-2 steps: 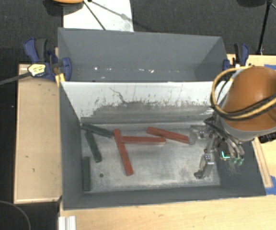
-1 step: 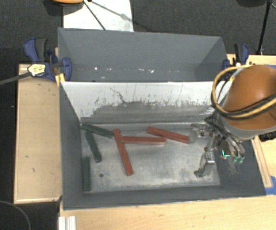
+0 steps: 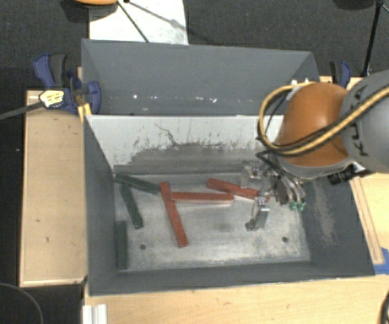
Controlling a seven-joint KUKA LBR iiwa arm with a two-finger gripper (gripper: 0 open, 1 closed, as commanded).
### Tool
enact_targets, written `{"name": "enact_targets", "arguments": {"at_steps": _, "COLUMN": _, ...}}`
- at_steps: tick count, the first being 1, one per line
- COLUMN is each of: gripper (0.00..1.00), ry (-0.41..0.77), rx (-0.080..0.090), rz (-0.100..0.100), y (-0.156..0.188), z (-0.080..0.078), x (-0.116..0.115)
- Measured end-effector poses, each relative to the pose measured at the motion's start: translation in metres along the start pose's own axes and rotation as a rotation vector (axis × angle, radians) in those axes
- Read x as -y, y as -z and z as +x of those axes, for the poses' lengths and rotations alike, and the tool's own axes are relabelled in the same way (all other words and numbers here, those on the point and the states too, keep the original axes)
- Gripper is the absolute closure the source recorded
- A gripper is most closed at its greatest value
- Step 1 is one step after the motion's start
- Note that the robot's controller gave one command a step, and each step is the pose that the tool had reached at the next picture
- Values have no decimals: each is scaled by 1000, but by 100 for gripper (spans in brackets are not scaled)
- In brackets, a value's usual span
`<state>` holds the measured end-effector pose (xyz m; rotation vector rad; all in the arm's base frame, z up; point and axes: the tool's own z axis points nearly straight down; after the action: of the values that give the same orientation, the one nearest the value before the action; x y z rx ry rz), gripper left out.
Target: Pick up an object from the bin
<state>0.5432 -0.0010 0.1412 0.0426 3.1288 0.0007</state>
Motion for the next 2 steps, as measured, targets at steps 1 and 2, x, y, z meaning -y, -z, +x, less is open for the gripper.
{"name": "enact_targets", "arguments": {"at_steps": 1, "gripper": 0, "ry": 140, "rx": -12, "rz": -1, "y": -29, "z": -15, "x": -9}}
{"name": "enact_targets", "arguments": {"at_steps": 2, "gripper": 100, "ry": 19, "rx": -6, "rz": -1, "y": -69, "z": -50, "x": -5}}
